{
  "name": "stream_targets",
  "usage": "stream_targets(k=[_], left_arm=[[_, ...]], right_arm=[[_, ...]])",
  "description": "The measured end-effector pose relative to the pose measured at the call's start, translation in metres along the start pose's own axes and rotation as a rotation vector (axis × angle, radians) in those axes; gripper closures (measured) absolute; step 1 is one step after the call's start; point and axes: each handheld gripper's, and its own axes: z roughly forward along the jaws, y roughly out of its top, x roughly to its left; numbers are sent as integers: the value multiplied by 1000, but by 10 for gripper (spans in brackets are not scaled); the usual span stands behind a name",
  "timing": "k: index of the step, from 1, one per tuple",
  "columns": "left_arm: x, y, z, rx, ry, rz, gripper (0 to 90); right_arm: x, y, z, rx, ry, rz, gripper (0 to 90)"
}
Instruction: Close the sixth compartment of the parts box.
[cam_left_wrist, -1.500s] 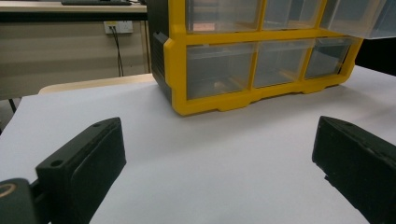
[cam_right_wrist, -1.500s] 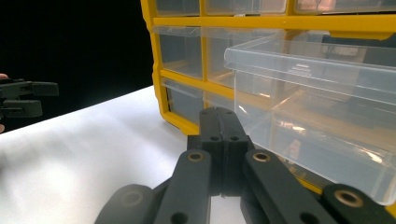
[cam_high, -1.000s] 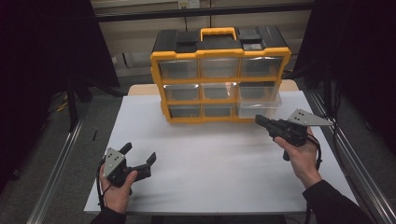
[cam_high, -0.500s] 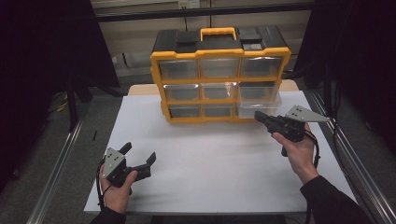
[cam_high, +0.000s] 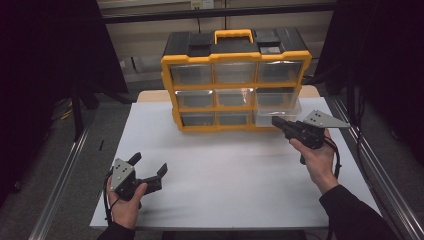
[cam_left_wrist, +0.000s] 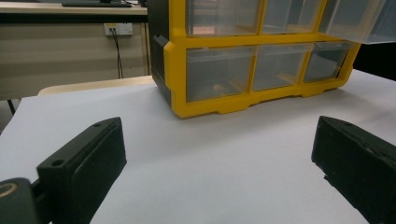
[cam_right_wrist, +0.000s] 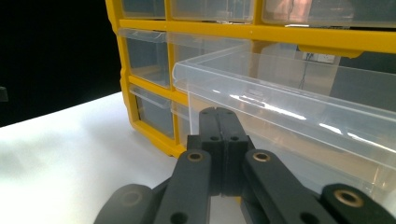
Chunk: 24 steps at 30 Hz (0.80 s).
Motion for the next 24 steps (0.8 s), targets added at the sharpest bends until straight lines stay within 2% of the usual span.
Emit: stream_targets(k=[9,12,13,21,24], left_arm=[[1,0,0,1,9,0,30],[0,0,1,-10,7,-22,30],[0,0,0,-8,5,-7,30],[0,0,0,-9,7,-7,30],[1,0,-1,3,13,8,30]], right_arm=[[-3,0,3,-2,-33,-8,900],[-4,0,4,-3,-38,0,899],[-4,0,4,-3,-38,0,899],[-4,0,6,0,-38,3,899],[-4,1,6,-3,-33,3,898]])
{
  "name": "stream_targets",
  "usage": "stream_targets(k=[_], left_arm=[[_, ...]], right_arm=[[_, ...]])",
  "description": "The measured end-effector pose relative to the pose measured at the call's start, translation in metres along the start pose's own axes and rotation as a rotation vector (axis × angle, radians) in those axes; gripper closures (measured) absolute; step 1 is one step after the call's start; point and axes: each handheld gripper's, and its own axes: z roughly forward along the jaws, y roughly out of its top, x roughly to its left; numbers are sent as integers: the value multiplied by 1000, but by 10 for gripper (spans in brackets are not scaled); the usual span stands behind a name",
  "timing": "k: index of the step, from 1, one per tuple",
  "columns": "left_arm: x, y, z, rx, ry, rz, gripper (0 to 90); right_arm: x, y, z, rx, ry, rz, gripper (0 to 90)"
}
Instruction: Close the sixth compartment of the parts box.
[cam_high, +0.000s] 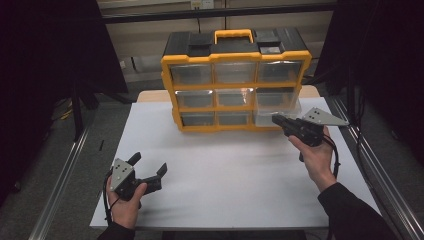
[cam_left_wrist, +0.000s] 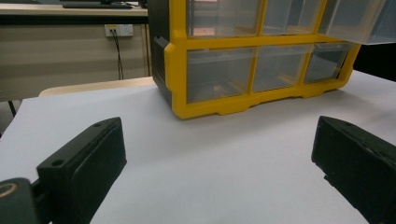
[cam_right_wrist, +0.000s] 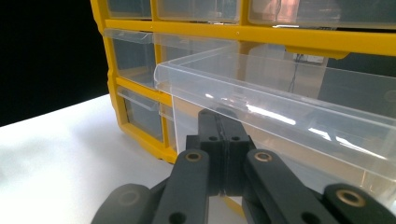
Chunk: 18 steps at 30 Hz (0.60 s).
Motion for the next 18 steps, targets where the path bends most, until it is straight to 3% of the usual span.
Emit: stream_targets(k=[18], left_arm=[[-1,0,0,-9,1,-5,30]], right_arm=[[1,2,4,-8,-4,2,898]])
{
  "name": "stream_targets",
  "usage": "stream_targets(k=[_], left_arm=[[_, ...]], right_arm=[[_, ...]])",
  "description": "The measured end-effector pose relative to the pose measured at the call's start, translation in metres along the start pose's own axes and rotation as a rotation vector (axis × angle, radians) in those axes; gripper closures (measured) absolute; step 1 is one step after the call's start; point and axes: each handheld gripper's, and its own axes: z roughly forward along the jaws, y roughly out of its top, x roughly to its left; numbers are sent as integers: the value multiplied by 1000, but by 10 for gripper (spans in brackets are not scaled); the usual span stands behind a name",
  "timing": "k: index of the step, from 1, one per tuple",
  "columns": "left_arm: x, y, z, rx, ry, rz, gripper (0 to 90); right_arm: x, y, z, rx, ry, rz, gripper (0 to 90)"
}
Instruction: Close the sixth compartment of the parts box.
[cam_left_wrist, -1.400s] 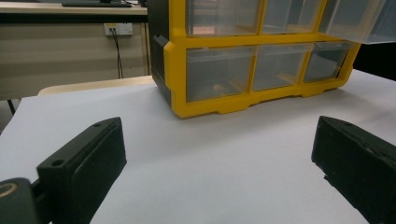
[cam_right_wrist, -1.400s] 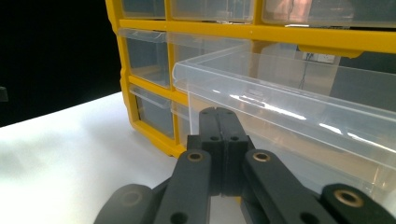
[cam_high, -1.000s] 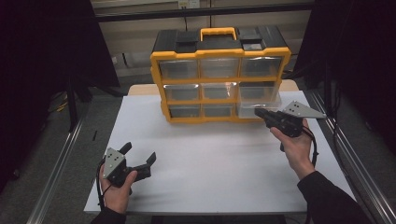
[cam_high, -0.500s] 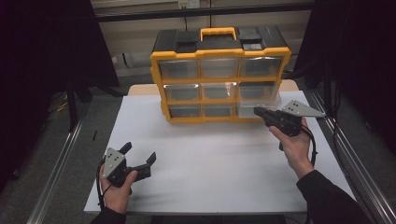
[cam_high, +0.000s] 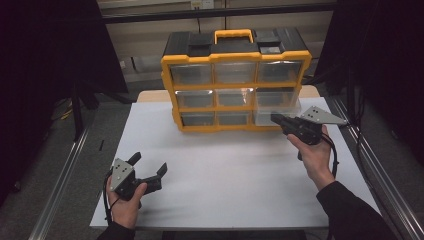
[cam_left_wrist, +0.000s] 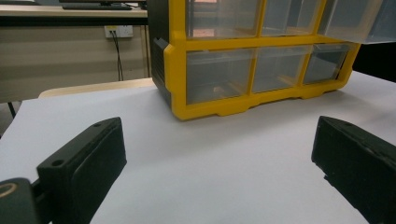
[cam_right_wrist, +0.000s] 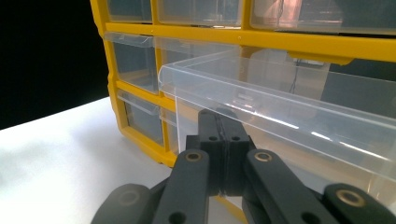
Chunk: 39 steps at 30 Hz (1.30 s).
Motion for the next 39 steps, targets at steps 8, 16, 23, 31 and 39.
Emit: stream_targets(k=[8,16,23,31,39], left_arm=[[0,0,0,-2,-1,-3,30],[1,0,1,-1,-7,0,30],[1,0,1,-1,-11,1,30],[1,1,0,-13,-11,3,35],[1,1,0,-10,-8,6,34]], right_arm=[[0,0,2,1,-1,2,897],[-1,2,4,0,4,3,899],[-3,1,7,-1,0,4,897],[-2,1,8,-3,-4,9,896],[-4,1,10,-6,-10,11,895]])
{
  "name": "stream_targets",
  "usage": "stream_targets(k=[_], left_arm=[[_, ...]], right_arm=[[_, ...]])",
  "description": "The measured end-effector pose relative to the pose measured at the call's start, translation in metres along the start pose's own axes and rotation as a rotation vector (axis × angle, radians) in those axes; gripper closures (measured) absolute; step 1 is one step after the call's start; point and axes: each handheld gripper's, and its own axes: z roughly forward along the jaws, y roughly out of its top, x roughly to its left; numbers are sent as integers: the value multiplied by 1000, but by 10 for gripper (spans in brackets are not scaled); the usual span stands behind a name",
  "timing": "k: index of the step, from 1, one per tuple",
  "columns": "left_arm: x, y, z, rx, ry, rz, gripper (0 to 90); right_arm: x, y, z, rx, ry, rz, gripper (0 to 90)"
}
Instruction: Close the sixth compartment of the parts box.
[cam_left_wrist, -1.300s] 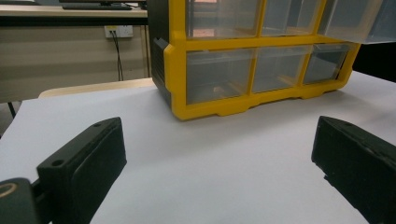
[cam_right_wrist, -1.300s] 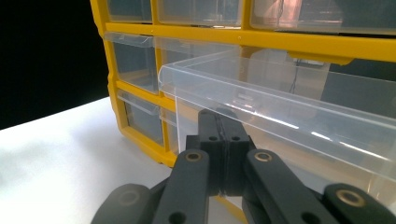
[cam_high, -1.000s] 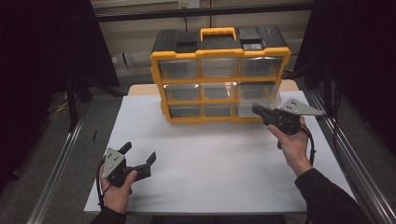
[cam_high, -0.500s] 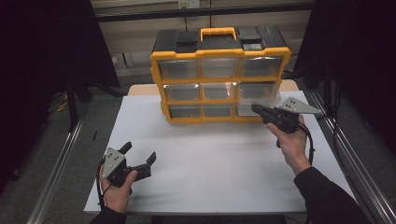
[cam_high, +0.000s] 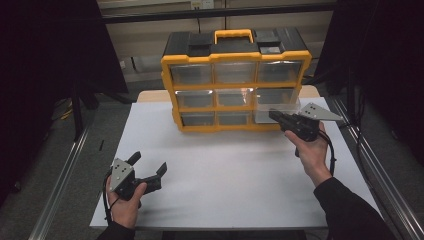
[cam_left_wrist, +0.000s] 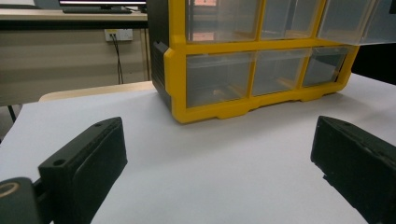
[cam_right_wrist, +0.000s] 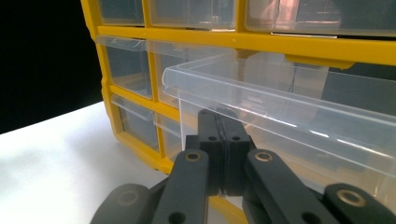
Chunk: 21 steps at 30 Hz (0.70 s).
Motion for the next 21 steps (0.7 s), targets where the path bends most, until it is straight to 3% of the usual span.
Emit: stream_targets(k=[21], left_arm=[[1,0,-1,-7,-5,4,33]], right_arm=[[-4,1,7,-1,-3,6,894]])
